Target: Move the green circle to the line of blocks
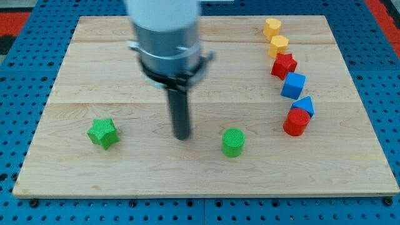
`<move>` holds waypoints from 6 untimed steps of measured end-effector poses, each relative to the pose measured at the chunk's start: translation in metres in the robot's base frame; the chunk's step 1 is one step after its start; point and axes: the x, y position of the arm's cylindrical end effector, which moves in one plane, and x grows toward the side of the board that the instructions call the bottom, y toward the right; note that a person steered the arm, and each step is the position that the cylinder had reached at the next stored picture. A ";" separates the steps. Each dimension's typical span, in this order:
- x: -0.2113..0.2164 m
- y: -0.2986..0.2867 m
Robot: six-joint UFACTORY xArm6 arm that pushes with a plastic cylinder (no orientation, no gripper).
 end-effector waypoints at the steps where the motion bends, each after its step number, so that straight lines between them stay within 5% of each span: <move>1: 0.000 0.084; 2: 0.012 0.033; 6: 0.055 0.145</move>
